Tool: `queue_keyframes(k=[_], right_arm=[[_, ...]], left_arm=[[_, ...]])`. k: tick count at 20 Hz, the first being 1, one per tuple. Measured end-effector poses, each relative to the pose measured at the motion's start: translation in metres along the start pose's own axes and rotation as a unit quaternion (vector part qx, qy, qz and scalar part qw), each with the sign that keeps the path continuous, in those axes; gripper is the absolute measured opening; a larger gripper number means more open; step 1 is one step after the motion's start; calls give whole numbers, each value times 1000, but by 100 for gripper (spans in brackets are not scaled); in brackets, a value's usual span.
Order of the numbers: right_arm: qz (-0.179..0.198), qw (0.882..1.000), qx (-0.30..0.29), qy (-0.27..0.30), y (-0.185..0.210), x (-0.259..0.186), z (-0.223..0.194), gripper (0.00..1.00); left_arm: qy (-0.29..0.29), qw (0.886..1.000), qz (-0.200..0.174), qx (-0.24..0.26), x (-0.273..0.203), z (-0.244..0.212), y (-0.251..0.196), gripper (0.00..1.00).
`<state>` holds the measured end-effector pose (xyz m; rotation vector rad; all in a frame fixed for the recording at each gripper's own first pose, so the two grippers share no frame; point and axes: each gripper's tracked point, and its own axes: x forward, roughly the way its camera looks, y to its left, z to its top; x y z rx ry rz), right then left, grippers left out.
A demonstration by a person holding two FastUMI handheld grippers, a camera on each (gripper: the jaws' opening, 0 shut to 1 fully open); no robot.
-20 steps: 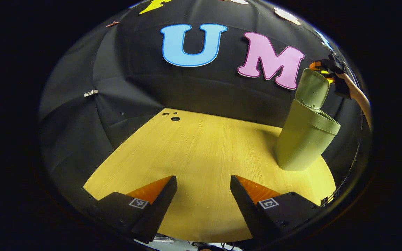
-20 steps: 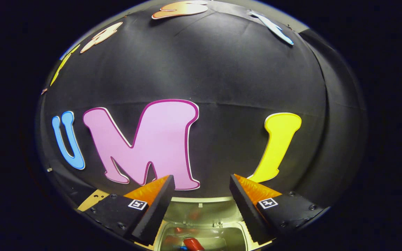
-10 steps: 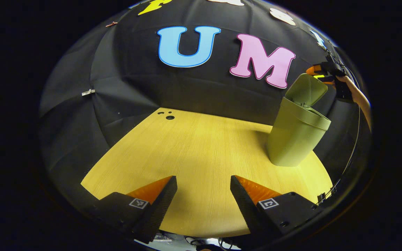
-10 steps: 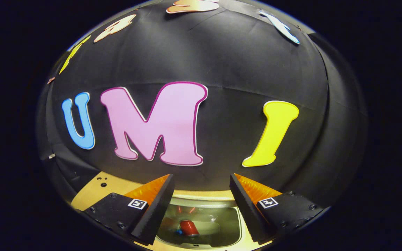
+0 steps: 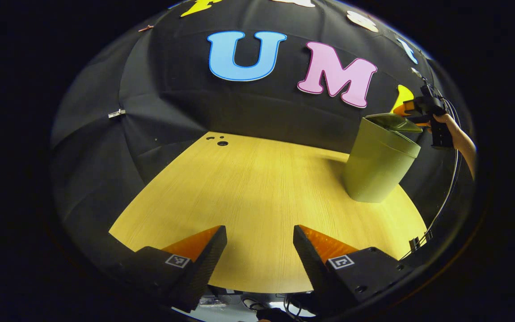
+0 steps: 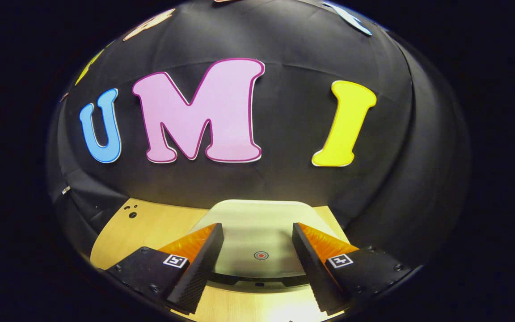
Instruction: Press the lid of the desktop garbage bin to open it, pick up the crumpled paper on the desktop and throw it into the bin, then pick up the pop can on the desktop and drop it into the bin, and finally close the garbage bin lid.
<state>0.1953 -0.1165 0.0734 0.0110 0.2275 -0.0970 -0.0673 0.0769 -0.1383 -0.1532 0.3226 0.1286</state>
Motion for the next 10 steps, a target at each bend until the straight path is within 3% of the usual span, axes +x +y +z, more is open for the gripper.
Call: queue_keyframes(k=[6, 10], right_arm=[[-6, 999, 7, 31, 2, 2, -40, 97], [-9, 1000, 17, 20, 2, 1, -41, 98]], left_arm=[[0, 1000, -8, 14, -2, 2, 6, 96], [-4, 1000, -13, 18, -2, 6, 9, 96]])
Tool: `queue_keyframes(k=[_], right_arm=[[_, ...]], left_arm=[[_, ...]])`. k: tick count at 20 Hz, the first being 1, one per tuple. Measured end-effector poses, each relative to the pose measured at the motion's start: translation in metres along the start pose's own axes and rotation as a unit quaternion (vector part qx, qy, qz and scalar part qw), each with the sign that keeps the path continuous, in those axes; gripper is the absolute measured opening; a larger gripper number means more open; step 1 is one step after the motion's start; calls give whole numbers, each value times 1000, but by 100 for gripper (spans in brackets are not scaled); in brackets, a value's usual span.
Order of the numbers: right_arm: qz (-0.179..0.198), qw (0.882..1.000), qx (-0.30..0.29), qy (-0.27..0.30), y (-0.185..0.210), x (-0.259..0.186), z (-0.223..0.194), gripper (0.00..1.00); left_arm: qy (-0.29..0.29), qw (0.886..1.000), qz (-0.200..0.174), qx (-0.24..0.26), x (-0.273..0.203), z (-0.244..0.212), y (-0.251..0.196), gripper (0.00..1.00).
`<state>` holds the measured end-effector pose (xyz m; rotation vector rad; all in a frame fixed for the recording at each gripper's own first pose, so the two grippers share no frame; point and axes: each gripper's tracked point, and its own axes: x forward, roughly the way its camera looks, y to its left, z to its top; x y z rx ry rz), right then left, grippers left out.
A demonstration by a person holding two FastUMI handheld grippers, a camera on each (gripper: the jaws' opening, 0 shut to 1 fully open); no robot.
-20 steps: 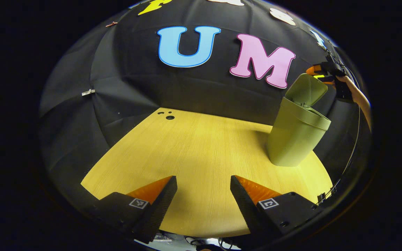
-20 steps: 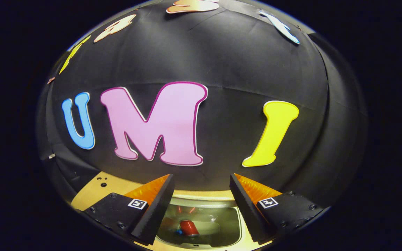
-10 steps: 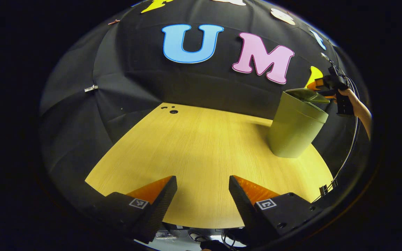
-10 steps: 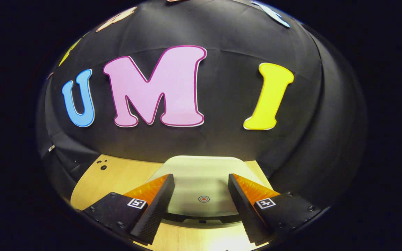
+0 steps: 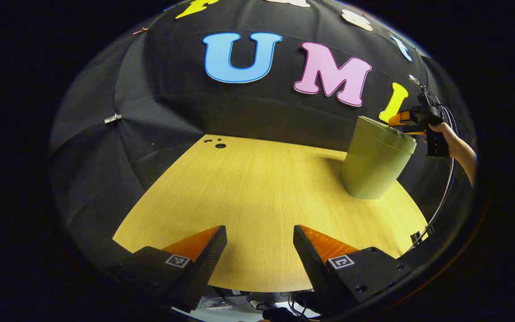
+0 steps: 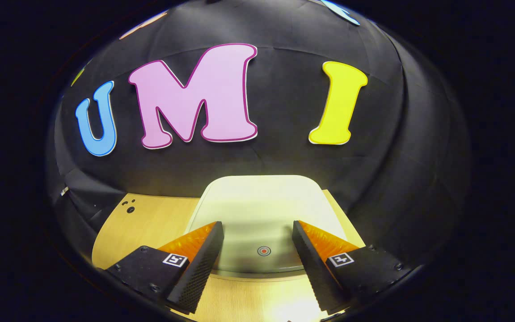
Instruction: Press the lid of the desktop garbage bin to open it, pick up the crumpled paper on the desktop and throw it into the bin, then pick up the pop can on the desktop and drop it into the bin, and finally close the garbage bin lid.
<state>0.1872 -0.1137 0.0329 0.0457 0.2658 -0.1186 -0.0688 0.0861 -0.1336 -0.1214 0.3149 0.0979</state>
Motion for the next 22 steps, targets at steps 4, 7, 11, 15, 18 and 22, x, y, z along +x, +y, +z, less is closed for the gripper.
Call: queue_keyframes(k=[4, 7, 11, 15, 18, 22], right_arm=[[0, 1000, 3, 6, 0, 1, -4, 98], [2, 1000, -3, 5, 1, 1, -4, 98], [8, 1000, -5, 5, 4, 1, -10, 99], [9, 1000, -5, -2, 4, 2, -7, 99], [13, 1000, -8, -23, 5, 3, -2, 98], [8, 1000, -10, -19, 4, 0, -3, 99]], left_arm=[[1, 1000, -3, 5, 1, -2, 2, 96], [2, 1000, -6, 5, 1, -5, 4, 96], [7, 1000, -9, 1, 4, -8, 3, 96], [-3, 1000, -13, 7, 8, 3, 0, 96], [-19, 1000, -19, 9, 7, 18, -5, 96], [-44, 998, -25, 23, 6, 43, -10, 96]])
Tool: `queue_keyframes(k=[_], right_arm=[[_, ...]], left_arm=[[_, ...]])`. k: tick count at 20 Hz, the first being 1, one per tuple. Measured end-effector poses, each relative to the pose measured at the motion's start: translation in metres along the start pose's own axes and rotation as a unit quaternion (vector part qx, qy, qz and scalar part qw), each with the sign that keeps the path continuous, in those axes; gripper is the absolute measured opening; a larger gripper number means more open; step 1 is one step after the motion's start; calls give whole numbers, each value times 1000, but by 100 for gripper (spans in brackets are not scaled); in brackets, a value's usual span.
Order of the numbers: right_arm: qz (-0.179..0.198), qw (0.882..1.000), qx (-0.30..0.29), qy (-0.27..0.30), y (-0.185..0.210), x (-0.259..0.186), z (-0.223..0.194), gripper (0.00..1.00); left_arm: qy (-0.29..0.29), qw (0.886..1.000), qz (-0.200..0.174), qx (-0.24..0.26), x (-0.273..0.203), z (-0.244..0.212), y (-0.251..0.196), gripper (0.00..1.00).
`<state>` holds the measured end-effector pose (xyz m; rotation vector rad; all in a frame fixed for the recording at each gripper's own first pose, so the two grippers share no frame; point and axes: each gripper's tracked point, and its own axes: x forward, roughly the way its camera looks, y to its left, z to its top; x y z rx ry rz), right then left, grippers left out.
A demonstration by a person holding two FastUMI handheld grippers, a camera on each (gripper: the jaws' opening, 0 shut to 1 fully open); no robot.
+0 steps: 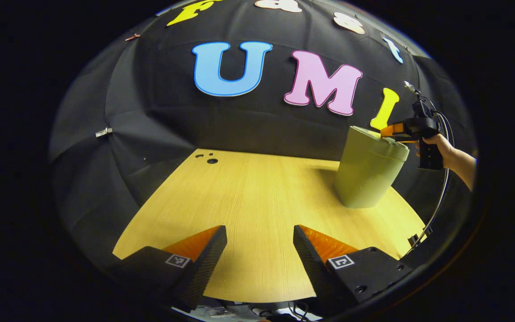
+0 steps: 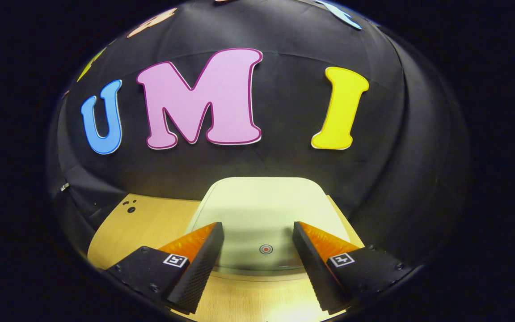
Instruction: Press the lid of the desktop garbage bin to open it, pick up the crumpled paper on the desktop and throw it into the bin, then pick up the pop can on the desktop and drop it into the bin, and finally close the garbage bin lid.
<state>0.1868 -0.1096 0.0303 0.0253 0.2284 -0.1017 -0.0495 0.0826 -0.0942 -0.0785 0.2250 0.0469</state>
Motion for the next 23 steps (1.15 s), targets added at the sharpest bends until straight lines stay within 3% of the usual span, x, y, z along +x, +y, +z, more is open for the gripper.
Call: queue_keyframes(k=[6, 10, 14, 23], right_arm=[[-7, 999, -29, -37, 3, -59, 9, 99], [12, 998, -3, -54, 16, -126, 5, 98], [30, 998, 8, -63, 18, -190, -16, 98], [81, 994, -5, -67, 23, -272, -71, 98]], left_arm=[[-43, 999, -21, -7, -8, 40, -11, 96], [-59, 997, -40, -3, -21, 55, -22, 96], [-91, 995, -16, 33, -37, 66, -23, 96], [-138, 990, 16, 28, -86, 72, -78, 96]])
